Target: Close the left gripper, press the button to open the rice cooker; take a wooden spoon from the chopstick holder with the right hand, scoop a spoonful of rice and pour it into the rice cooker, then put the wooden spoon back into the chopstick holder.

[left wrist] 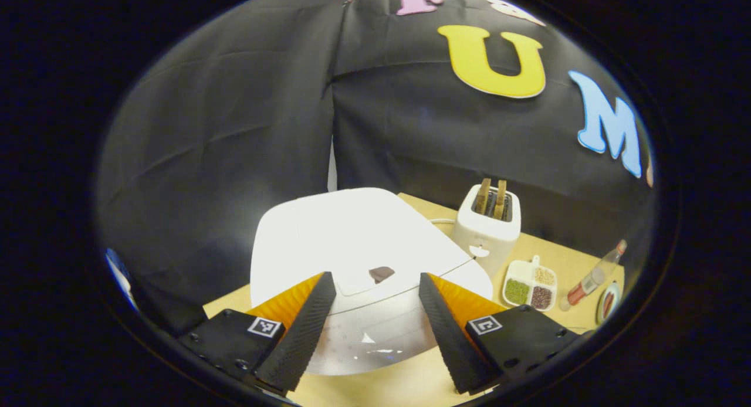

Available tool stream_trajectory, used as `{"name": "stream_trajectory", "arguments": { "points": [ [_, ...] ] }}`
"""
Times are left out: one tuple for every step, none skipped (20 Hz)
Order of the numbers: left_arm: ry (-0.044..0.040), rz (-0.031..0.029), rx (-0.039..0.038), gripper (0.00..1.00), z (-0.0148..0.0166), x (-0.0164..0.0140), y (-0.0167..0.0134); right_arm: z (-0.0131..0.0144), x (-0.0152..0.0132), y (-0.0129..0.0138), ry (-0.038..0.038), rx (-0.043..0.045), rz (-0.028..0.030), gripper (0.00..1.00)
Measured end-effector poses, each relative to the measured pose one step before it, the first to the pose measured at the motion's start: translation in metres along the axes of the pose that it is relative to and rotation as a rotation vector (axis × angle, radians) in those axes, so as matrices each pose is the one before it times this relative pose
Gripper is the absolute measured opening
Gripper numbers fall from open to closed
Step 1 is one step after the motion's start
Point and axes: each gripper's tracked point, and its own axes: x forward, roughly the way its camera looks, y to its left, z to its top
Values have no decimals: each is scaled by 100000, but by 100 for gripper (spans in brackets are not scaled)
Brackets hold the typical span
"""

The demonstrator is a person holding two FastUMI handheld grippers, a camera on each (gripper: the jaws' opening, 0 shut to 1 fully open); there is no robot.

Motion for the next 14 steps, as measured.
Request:
{"name": "stream_trajectory", "arguments": {
  "points": [
    [-21, -936, 127, 100, 16, -149, 69, 38, 36, 236, -73, 858, 329, 99],
    [-295, -1159, 2336, 100, 32, 22, 44, 58, 174, 349, 16, 600, 556, 99],
    [-2172, -2001, 317, 100, 314, 9, 38, 307, 82, 251, -488, -76, 463, 99],
    [-786, -2510, -2463, 99, 72, -7, -424, 626, 119, 162, -1131, -665, 283, 98],
    [-2027, -3446, -4203, 99, 366, -464, -625, 861, 108, 46, -2004, -760, -295, 98],
    [-3056, -2005, -2128, 98, 722, -690, -364, 881, 205, 71, -2168, -183, -101, 99],
    [-3672, -1484, 597, 98, 975, -801, -73, 885, 119, 293, -1712, 530, 485, 98],
    [-4515, -1676, 1826, 98, 938, -1270, 51, 639, 89, 318, -1380, 734, 478, 98],
    [-5148, -3041, 2231, 97, 1320, -1243, -391, 668, 124, 188, -1250, -14, 17, 98],
    [-4909, -2916, 2407, 97, 1601, -1199, -830, 647, 208, 13, -1542, -911, -433, 98],
    [-4835, -2510, 2554, 97, 1578, -1145, -503, 602, 167, -10, -1557, -1330, -479, 99],
    [-4240, -2842, 2116, 97, 1384, -1163, -670, 423, 291, 142, -910, -985, -68, 98],
    [-4154, -3250, 2012, 97, 1352, -1219, -757, 398, 228, 159, -710, -28, -214, 98],
    [-3517, -3636, 1721, 99, 1391, -1286, -852, 473, 191, 196, -461, 826, -15, 99]
  ]
}}
